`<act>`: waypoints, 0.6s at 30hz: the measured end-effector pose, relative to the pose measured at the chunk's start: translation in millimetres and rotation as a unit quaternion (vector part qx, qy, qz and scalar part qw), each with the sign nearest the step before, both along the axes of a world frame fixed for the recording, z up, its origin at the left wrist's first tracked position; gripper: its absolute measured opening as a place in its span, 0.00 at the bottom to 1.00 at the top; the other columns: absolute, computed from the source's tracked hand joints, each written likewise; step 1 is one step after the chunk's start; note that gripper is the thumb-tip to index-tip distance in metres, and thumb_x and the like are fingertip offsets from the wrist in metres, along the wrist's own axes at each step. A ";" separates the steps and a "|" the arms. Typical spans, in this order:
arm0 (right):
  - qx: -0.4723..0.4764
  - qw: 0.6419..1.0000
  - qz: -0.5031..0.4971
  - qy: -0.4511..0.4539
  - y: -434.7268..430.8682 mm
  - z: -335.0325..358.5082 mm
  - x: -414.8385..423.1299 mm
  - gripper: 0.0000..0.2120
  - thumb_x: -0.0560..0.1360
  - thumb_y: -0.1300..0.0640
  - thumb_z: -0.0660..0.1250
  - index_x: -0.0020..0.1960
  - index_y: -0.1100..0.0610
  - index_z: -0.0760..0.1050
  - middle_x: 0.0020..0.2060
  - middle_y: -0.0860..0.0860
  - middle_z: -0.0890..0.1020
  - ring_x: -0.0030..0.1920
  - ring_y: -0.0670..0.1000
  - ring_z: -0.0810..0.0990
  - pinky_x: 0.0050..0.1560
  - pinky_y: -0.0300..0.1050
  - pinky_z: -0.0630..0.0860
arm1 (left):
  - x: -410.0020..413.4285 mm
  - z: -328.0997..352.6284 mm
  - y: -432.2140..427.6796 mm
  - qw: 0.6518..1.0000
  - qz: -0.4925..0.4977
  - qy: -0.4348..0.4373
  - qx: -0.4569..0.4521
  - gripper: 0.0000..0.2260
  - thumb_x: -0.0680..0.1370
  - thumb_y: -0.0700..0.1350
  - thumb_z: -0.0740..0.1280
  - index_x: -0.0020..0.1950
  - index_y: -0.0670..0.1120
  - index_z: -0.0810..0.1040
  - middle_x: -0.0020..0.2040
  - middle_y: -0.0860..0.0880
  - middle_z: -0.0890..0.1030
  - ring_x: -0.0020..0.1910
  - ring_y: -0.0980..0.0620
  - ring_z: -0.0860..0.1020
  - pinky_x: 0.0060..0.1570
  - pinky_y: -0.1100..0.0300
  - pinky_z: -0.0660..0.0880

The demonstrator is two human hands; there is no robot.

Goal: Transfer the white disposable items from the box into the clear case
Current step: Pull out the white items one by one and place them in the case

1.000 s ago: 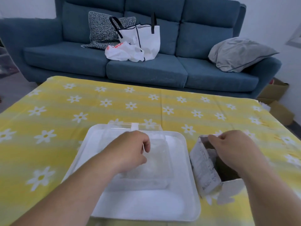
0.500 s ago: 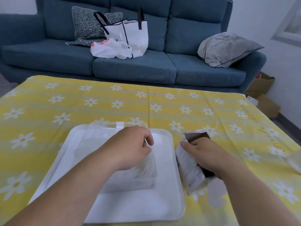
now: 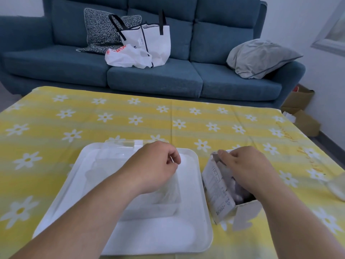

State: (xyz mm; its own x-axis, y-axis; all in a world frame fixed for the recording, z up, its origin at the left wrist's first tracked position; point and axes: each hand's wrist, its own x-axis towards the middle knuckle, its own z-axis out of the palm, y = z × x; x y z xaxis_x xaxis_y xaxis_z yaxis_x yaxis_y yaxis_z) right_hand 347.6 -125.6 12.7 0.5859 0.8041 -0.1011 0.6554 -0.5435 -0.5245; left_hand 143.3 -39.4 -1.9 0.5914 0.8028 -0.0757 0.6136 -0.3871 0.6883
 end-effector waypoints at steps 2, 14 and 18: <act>0.036 0.999 -0.004 0.016 -3.9 5.4 3.3 0.17 0.74 0.45 0.70 0.34 0.56 0.76 0.21 0.47 0.72 0.24 0.51 0.69 0.27 0.41 0.64 | 1.8 1.1 -1.6 1.000 -0.002 -0.019 -0.009 0.07 0.79 0.44 0.64 0.47 0.54 0.81 0.42 0.55 0.81 0.38 0.54 0.79 0.37 0.60 0.75; 0.169 0.985 -0.022 -0.007 -14.7 22.6 12.7 0.08 0.80 0.53 0.66 0.46 0.47 0.83 0.44 0.38 0.79 0.40 0.50 0.79 0.29 0.34 0.70 | 6.6 4.2 -6.9 0.995 0.011 -0.090 -0.046 0.05 0.78 0.44 0.67 0.46 0.53 0.81 0.40 0.50 0.83 0.39 0.50 0.81 0.44 0.52 0.79; 0.276 0.961 -0.020 0.013 -16.6 27.3 8.7 0.08 0.81 0.52 0.64 0.46 0.47 0.81 0.42 0.43 0.80 0.46 0.45 0.76 0.41 0.40 0.69 | 8.2 5.8 -8.2 0.993 0.006 -0.102 -0.055 0.05 0.79 0.44 0.67 0.47 0.53 0.81 0.41 0.50 0.83 0.39 0.50 0.81 0.45 0.51 0.79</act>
State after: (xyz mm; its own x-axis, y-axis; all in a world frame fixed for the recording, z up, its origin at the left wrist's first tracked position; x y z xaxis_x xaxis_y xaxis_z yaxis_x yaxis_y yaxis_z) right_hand 356.3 -142.2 40.0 0.6203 0.7164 0.3194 0.6225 -0.2020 -0.7561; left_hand 151.4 -47.6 4.0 0.5933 0.8039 -0.0423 0.4610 -0.2963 0.8365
